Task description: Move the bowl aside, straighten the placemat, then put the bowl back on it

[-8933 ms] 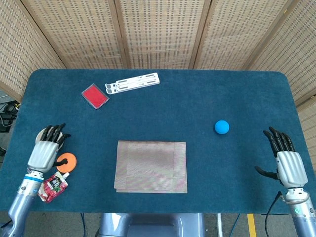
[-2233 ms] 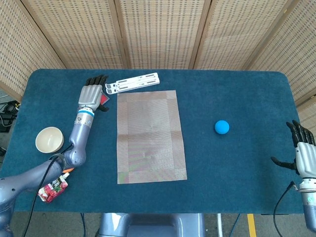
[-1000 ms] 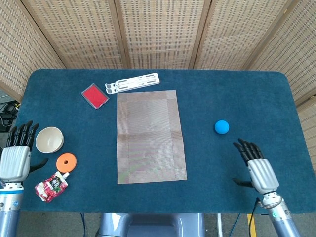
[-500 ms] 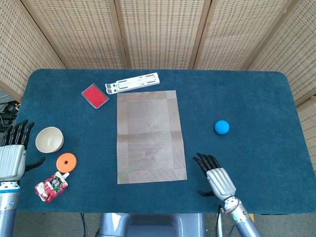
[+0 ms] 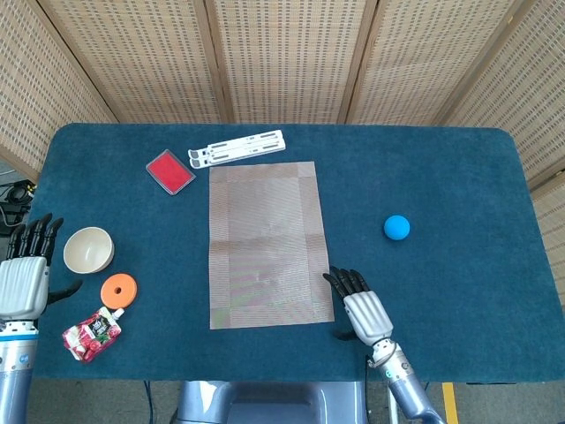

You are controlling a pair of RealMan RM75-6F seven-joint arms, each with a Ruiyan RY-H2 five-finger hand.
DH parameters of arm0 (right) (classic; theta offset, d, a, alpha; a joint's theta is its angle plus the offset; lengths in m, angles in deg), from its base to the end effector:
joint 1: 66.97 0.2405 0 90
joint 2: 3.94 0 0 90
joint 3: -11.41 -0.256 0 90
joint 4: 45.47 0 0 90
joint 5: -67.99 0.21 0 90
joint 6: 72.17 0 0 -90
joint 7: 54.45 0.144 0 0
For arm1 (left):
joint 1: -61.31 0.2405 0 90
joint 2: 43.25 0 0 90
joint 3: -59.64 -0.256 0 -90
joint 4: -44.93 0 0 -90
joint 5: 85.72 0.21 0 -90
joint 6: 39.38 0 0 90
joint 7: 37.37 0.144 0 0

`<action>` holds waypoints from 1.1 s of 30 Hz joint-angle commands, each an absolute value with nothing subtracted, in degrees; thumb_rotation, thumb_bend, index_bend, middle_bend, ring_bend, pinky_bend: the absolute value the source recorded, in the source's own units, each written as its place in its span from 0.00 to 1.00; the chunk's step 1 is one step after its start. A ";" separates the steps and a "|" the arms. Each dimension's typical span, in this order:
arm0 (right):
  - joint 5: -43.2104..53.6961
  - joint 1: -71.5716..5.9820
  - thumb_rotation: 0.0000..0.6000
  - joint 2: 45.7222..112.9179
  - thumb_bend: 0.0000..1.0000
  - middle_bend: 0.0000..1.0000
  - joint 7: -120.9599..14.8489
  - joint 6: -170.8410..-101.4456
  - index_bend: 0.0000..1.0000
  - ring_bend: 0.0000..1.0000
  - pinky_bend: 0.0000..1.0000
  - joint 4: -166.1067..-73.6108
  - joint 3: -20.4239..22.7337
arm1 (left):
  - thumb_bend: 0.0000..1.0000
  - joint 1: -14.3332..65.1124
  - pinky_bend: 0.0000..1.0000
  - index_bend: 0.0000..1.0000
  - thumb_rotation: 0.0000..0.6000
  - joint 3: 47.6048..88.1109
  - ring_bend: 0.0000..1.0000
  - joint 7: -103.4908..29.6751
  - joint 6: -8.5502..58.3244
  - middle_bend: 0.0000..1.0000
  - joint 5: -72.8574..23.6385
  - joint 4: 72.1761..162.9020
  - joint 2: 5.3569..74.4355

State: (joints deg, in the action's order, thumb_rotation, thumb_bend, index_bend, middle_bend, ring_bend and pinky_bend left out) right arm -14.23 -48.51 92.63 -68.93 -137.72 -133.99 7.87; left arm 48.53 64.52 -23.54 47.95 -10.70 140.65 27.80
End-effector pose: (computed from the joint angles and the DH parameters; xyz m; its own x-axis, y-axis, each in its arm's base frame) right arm -0.1899 -0.2176 -0.0504 0.2250 -0.3213 0.9199 -0.9525 -0.2715 0.1381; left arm -0.2810 0.2248 0.1331 0.4310 -0.0761 0.8991 0.9022 0.0533 -0.4280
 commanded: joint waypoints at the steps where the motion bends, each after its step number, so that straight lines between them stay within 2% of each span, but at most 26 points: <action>1: -13.00 -47.66 1.00 94.22 0.03 0.00 -70.82 -136.92 0.08 0.00 0.00 -133.10 7.43 | 0.05 48.61 0.00 0.05 1.00 65.04 0.00 -23.81 47.51 0.00 -11.09 140.48 27.78; 24: -8.04 -45.13 1.00 98.61 0.07 0.00 -75.25 -135.04 0.09 0.00 0.00 -127.76 6.65 | 0.05 49.09 0.00 0.04 1.00 67.26 0.00 -25.93 44.82 0.00 -12.80 139.61 27.37; 33: -10.63 -44.78 1.00 101.06 0.26 0.00 -71.83 -136.62 0.12 0.00 0.00 -123.68 7.51 | 0.05 49.28 0.00 0.04 1.00 67.61 0.00 -26.02 44.62 0.00 -12.65 139.57 27.50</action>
